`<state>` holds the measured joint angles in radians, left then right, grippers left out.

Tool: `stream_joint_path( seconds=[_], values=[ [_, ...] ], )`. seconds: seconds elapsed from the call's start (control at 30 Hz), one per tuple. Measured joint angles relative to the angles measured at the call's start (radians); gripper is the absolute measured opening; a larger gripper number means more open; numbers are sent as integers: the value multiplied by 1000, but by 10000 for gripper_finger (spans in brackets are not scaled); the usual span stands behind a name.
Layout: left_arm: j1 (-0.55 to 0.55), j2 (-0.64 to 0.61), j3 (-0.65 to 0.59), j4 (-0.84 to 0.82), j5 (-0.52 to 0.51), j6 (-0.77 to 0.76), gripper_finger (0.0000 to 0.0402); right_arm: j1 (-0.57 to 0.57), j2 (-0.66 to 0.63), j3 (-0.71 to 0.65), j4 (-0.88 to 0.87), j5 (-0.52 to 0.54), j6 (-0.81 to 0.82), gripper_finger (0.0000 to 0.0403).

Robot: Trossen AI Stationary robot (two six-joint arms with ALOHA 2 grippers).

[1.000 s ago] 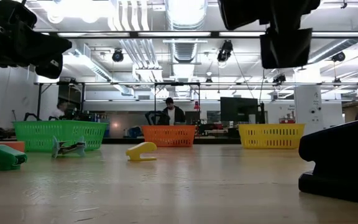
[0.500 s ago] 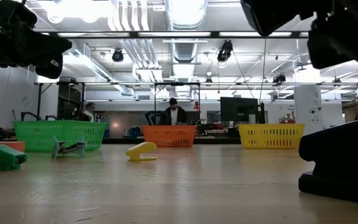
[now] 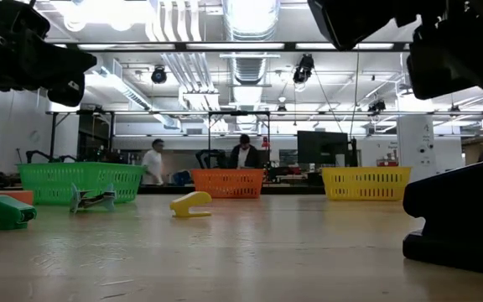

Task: Pick and place Stapler, Stapler remover, tape
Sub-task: Put the black stapler into the green basket

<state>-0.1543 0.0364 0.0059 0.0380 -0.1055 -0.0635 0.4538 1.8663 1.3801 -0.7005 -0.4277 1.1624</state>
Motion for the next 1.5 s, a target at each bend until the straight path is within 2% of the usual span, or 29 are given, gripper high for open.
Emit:
stream_joint_path(
  seconds=[0.33, 0.83, 1.2, 1.37, 1.5],
  values=[
    [0, 0, 0, -3, 1, 0, 23, 11, 18, -6, -25, 18, 37, 213],
    [0, 0, 0, -5, 1, 0, 24, 75, 49, 2, 41, 134, 182, 232],
    [0, 1, 0, -4, 0, 0, 25, 93, 213, 101, 13, 9, 131, 231],
    [0, 1, 0, -4, 0, 0, 25, 99, 235, 101, -2, -22, 105, 229],
    [0, 1, 0, -4, 0, 0, 24, 98, 242, 100, -4, -17, 88, 210]
  ],
)
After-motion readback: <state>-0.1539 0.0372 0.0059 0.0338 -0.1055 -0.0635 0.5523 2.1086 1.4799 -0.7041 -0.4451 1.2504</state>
